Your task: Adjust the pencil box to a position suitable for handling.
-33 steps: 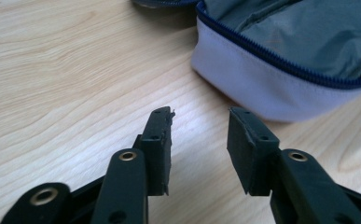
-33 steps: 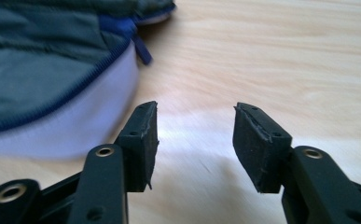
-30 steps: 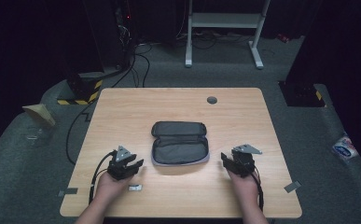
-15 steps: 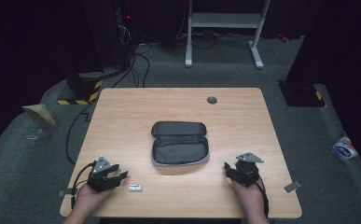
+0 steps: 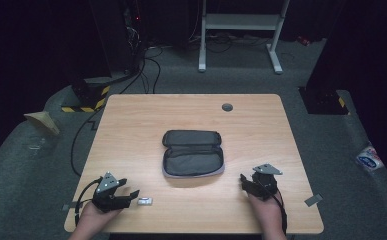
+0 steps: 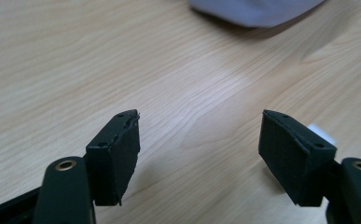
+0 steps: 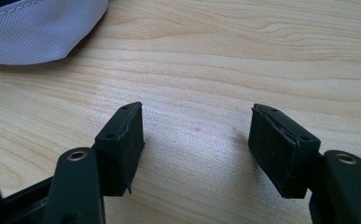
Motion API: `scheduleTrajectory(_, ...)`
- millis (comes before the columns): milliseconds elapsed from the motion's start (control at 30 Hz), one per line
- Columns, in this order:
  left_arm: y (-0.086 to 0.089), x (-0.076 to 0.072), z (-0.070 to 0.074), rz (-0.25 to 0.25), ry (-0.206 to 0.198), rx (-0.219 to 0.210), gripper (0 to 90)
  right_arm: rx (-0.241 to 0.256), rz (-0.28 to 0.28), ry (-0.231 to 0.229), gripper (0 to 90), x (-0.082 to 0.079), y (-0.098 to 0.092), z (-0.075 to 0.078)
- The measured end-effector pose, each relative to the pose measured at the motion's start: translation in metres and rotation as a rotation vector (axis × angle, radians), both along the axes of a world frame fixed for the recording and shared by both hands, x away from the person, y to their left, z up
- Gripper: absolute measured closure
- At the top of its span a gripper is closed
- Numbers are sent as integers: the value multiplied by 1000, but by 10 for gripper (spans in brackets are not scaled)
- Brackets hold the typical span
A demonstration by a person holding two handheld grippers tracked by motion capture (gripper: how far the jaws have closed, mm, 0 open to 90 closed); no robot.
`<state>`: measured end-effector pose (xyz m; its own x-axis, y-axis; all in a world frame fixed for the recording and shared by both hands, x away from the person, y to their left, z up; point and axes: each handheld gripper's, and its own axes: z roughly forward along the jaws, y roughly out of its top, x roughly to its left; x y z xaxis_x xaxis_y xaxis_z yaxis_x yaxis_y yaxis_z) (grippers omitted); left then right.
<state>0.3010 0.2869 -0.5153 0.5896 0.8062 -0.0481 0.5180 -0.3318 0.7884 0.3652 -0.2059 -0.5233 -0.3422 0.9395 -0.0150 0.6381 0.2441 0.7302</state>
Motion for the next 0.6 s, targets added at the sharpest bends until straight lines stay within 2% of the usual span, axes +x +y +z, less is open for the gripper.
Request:
scheduleTrajectory(67, -2, -2, 1, -14, -7, -3, 293, -1, 5, -1, 354, 0, 0, 0)
scheduleTrajectory(100, -8, -5, 1, -49, -10, -4, 293, -1, 8, -1, 354, 0, 0, 0)
scheduleTrajectory(133, -8, -5, 1, -49, -10, -4, 291, -1, 8, -1, 354, 0, 0, 0)
scheduleTrajectory(167, -14, -7, -1, -81, -2, 8, 291, -1, 11, 0, 354, 0, -1, 0)
scheduleTrajectory(267, -19, -9, -4, -109, 11, 24, 301, -1, 12, 1, 354, 0, -1, 0)
scheduleTrajectory(300, -20, -10, -5, -119, 9, 34, 352, -1, 11, 0, 354, 0, -1, 0)
scheduleTrajectory(433, -21, -11, -5, -150, 21, 10, 455, -2, 14, -2, 354, 0, -1, 0)
scheduleTrajectory(600, -21, -11, -5, -169, 38, -9, 508, -3, 14, -3, 355, 0, -1, 0)
